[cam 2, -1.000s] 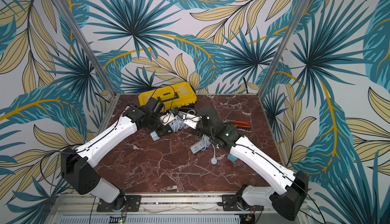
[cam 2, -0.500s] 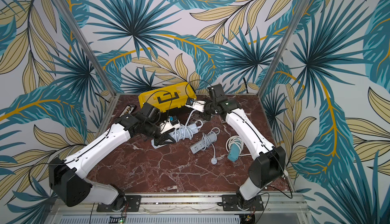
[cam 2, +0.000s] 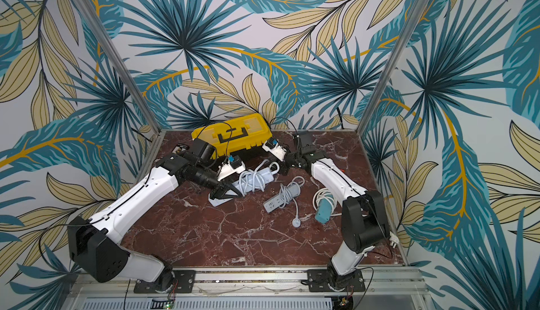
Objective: Wrap the cord around the power strip
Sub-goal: Wrap the power cord around the power strip.
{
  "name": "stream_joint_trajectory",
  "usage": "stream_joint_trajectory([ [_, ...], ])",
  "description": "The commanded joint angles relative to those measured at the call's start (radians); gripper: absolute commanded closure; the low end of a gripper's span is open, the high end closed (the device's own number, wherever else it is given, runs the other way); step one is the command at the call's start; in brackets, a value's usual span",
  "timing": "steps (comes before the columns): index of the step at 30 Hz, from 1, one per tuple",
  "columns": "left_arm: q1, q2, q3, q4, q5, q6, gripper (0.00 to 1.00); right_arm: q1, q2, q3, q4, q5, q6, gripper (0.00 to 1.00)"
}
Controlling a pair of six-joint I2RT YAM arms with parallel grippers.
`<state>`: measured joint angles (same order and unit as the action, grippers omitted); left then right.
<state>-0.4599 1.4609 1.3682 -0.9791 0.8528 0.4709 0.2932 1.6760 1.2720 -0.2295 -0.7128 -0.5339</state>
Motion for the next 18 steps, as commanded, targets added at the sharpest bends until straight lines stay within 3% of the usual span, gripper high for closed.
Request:
stream_joint_trajectory([
  [1, 0.032, 0.007, 0.032, 0.123, 0.120, -0.081, 1.00, -0.006, 0.006, -0.105, 0.323, -0.070, 0.313, 0.62],
  [4, 0.061, 0.014, 0.005, 0.232, 0.115, -0.204, 1.00, 0.005, -0.007, -0.209, 0.526, -0.046, 0.533, 0.67],
  [10, 0.116, 0.024, -0.084, 0.475, -0.103, -0.568, 1.00, 0.080, -0.061, -0.363, 0.700, 0.086, 0.865, 0.87],
  [12, 0.128, 0.017, -0.137, 0.539, -0.219, -0.715, 1.00, 0.135, -0.083, -0.410, 0.707, 0.176, 0.963, 0.90],
  [18, 0.109, -0.034, -0.321, 0.606, -0.391, -0.940, 1.00, 0.336, -0.138, -0.451, 0.660, 0.382, 1.155, 0.96],
])
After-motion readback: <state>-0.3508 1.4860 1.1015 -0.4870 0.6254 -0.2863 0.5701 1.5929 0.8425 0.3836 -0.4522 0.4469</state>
